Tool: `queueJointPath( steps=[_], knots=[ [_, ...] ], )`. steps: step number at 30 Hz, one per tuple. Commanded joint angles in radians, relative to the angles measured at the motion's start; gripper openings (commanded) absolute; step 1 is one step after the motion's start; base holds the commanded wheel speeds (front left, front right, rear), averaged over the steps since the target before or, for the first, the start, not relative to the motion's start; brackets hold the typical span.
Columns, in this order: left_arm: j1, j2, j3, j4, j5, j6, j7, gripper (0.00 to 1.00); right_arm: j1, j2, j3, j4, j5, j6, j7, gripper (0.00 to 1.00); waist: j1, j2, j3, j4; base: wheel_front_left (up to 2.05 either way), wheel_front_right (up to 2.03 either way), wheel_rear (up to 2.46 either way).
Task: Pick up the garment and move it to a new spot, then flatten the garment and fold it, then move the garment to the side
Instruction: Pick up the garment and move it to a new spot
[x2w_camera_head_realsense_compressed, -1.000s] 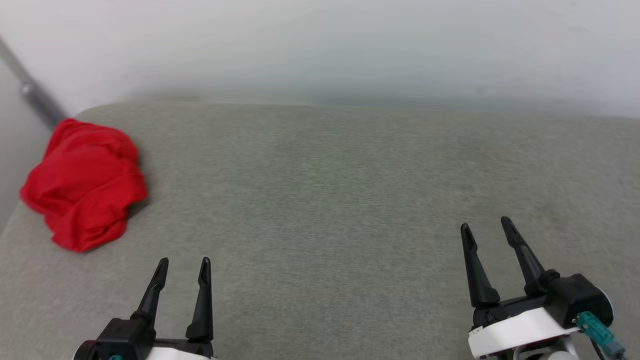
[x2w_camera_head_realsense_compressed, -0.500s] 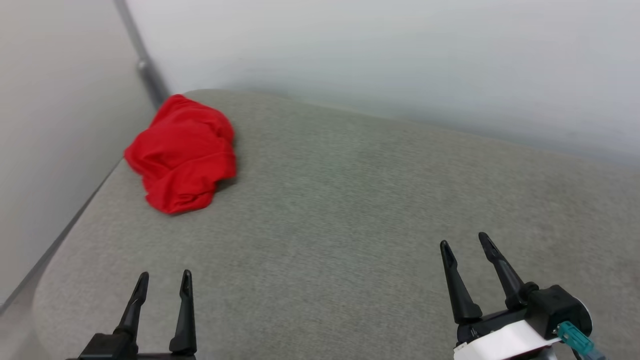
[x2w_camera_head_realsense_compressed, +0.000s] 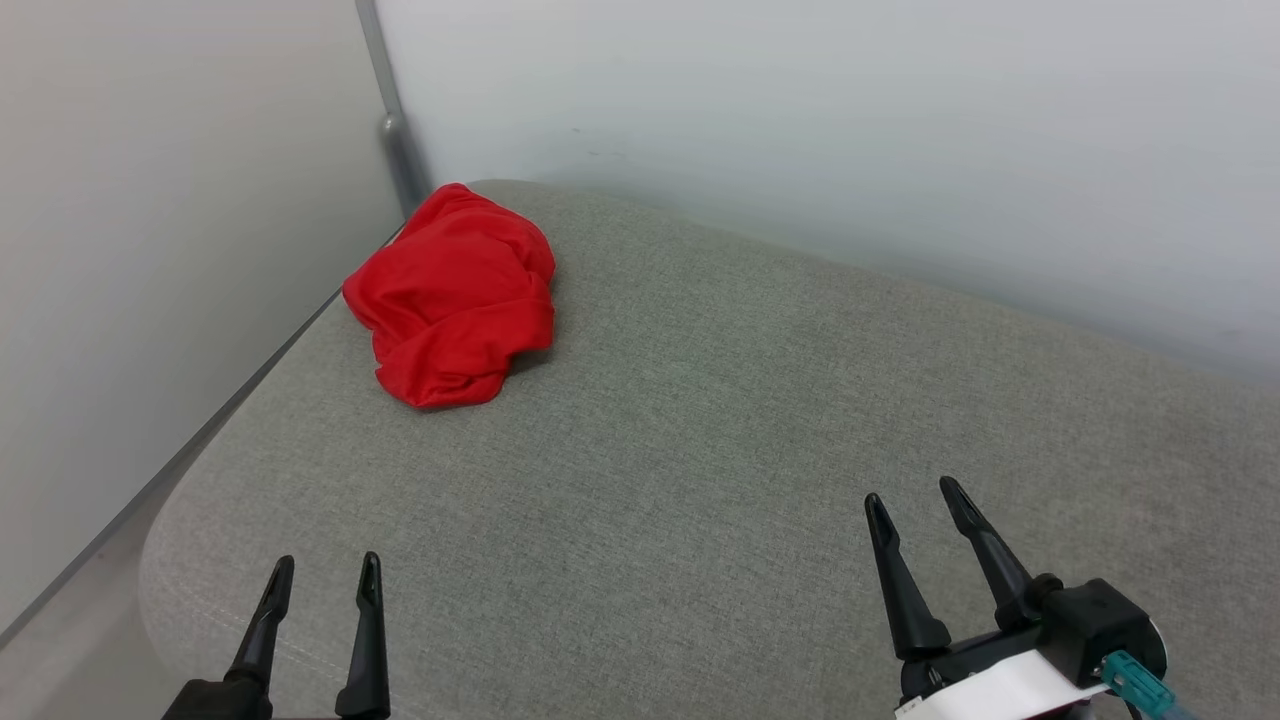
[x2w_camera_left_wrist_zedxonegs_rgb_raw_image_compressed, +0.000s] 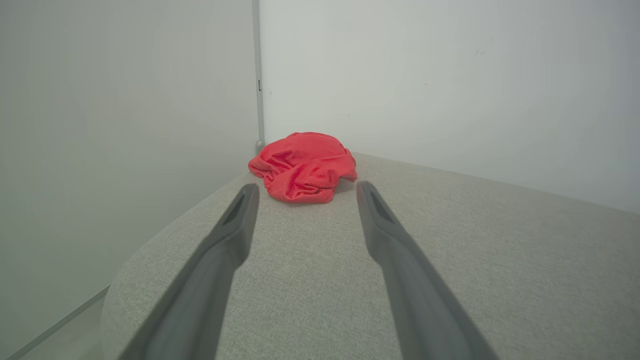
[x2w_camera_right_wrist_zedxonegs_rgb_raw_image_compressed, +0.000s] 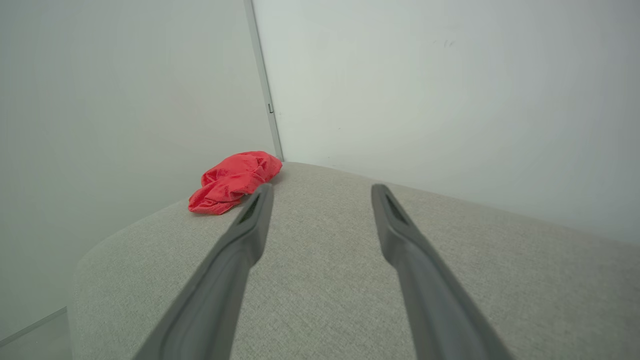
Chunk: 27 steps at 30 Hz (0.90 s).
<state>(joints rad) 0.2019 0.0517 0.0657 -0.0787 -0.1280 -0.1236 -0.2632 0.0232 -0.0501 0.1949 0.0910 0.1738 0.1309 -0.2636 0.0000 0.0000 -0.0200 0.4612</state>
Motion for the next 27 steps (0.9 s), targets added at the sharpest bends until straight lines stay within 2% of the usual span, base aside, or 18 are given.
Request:
queueJointPath(
  steps=[1,11,18,23,27],
  knots=[
    [0.014,-0.002,0.000,-0.002,-0.001,-0.004,-0.003,1.00,-0.005,0.000,0.001,-0.004,-0.002,0.000,-0.002,1.00,0.0000,0.0000,0.001,0.001,0.00,0.00,0.00],
    [0.007,-0.002,0.012,0.010,-0.019,-0.003,-0.003,1.00,-0.003,0.000,-0.007,-0.005,-0.016,0.000,-0.002,1.00,0.0000,0.0000,0.014,-0.006,0.00,0.00,0.00],
    [-0.078,-0.001,0.037,0.042,-0.059,-0.006,-0.002,1.00,-0.039,0.000,-0.025,-0.037,-0.068,0.000,-0.002,1.00,0.0000,0.0000,0.118,-0.055,0.00,0.00,0.00],
    [-0.200,0.075,-0.013,0.129,-0.140,-0.006,-0.002,1.00,-0.076,0.000,-0.072,-0.086,-0.154,0.000,-0.002,1.00,0.0000,0.0000,0.244,-0.088,0.00,0.00,0.00],
    [-0.334,0.195,-0.075,0.223,-0.246,-0.007,0.001,1.00,-0.095,0.000,-0.098,-0.125,-0.204,0.000,-0.002,1.00,0.0000,0.0000,0.331,-0.107,0.00,0.00,0.00]
  ],
)
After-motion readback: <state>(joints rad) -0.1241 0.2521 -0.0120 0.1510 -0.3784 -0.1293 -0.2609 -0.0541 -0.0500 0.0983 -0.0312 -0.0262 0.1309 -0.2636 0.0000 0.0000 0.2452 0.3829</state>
